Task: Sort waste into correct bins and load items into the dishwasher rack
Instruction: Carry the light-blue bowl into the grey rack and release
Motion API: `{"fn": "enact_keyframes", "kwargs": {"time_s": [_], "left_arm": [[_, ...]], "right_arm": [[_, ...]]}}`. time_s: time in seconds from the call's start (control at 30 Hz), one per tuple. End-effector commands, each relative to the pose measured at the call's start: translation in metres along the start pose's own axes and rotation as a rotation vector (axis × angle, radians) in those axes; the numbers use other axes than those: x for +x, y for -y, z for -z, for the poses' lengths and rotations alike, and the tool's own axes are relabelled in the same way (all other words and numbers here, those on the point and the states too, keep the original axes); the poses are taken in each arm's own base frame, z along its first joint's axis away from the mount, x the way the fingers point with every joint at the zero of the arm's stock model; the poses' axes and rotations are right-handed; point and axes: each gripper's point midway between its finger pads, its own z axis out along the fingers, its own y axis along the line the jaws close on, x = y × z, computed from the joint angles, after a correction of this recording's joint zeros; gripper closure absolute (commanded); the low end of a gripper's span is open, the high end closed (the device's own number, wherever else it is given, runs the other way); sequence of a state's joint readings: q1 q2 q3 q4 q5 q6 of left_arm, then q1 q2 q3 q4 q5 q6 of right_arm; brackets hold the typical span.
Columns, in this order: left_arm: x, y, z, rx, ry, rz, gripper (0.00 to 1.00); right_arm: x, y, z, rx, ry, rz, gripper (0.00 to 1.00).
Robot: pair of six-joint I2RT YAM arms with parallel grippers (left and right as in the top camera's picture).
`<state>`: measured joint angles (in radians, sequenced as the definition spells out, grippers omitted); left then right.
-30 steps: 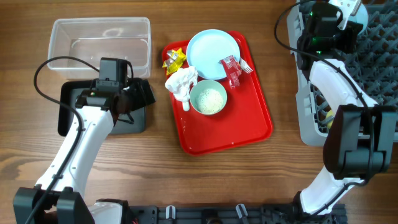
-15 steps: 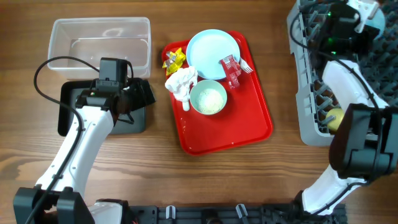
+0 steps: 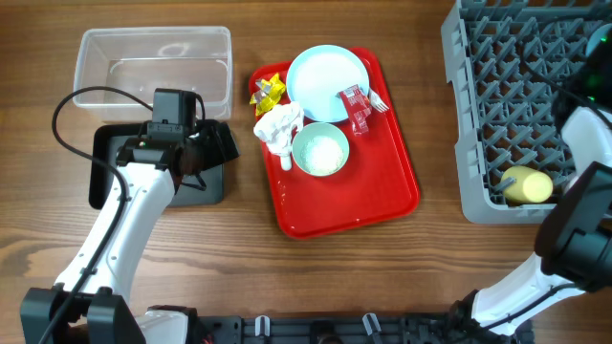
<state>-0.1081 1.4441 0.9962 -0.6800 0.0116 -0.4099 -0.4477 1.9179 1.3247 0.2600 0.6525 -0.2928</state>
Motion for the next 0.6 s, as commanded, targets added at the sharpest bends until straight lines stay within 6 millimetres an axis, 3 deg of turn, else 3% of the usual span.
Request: {"fn": "enact_keyframes", "kwargs": {"time_s": [0.0,0.23,0.57], "left_arm": [[-0.007,-0.001,0.000,-0.011,0.013,0.019,0.00],[-0.007,-0.001,0.000,-0.011,0.013,0.019,0.00],[-0.006,-0.001,0.000,-0.010,0.013,0.019,0.00]], "right_arm": [[0.008,-0.014,-0.018,-0.068,0.029,0.093,0.96],[0.030,-0.031,-0.040,-0.032,0.037,0.204,0.96],[0.014,-0.010,-0.044,0.060,0.101,0.183,0.96]]}}
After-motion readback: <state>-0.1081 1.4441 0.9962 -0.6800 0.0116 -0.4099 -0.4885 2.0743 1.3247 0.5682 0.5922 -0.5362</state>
